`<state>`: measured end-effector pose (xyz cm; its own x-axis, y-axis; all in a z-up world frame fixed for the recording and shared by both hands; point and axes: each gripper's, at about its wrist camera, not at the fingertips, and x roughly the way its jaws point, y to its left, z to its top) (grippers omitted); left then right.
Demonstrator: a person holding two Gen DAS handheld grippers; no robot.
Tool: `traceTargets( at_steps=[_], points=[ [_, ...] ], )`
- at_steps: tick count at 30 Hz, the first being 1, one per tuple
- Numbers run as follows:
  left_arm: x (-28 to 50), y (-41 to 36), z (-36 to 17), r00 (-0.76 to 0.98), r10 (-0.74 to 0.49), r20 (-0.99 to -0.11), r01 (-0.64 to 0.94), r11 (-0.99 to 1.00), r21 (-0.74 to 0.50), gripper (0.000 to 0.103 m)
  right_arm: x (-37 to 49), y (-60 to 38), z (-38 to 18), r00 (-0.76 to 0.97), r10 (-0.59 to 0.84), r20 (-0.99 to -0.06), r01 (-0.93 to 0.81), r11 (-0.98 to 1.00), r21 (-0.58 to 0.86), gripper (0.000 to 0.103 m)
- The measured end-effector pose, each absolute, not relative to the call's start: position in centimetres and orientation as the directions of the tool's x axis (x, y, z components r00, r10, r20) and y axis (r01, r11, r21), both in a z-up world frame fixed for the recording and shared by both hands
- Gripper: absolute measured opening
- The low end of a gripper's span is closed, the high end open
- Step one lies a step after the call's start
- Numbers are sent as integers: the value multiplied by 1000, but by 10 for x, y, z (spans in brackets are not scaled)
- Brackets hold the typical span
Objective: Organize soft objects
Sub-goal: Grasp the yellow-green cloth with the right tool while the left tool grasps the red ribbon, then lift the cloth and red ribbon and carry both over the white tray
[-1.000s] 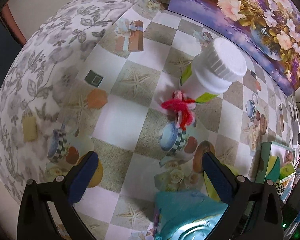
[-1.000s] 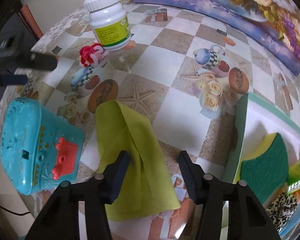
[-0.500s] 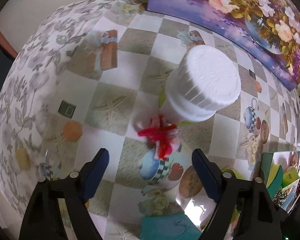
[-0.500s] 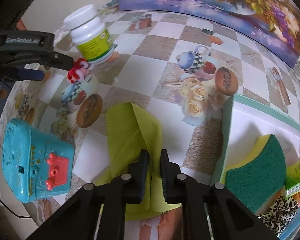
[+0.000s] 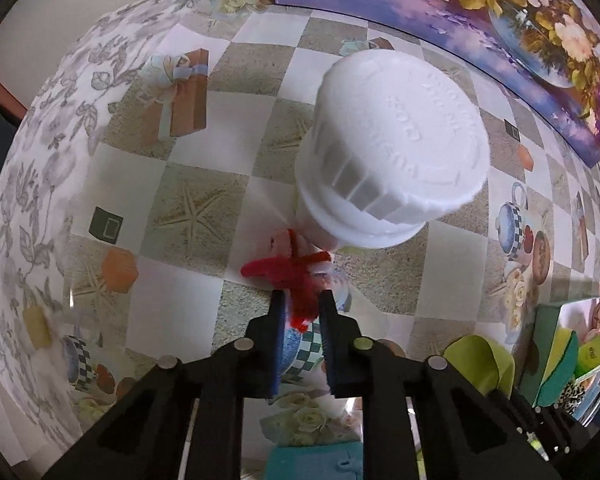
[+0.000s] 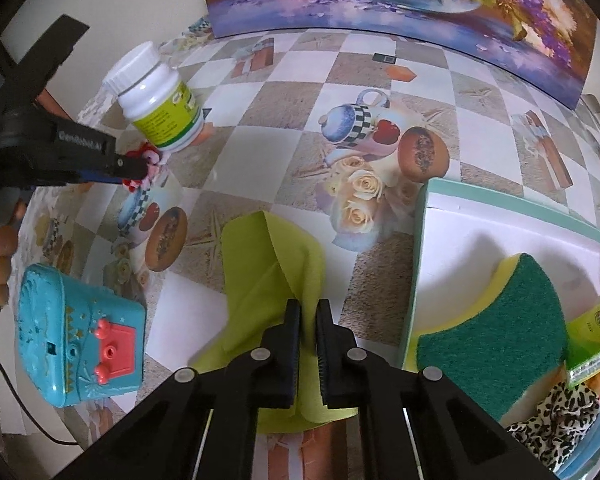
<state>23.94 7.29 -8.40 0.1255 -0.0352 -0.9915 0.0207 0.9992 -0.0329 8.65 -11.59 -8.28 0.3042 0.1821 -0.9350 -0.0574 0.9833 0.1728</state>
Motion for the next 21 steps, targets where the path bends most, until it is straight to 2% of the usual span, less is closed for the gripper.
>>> traceTargets(
  at_steps=[10, 21],
  points=[
    [206, 77, -60, 173, -56, -983, 9, 998, -56, 13, 83, -115, -81, 307, 215, -927, -45, 976, 212, 6],
    [145, 87, -4, 336, -138, -932, -60, 984, -167, 13, 79, -122, -70, 331, 249, -910, -36, 967, 251, 4]
  ],
)
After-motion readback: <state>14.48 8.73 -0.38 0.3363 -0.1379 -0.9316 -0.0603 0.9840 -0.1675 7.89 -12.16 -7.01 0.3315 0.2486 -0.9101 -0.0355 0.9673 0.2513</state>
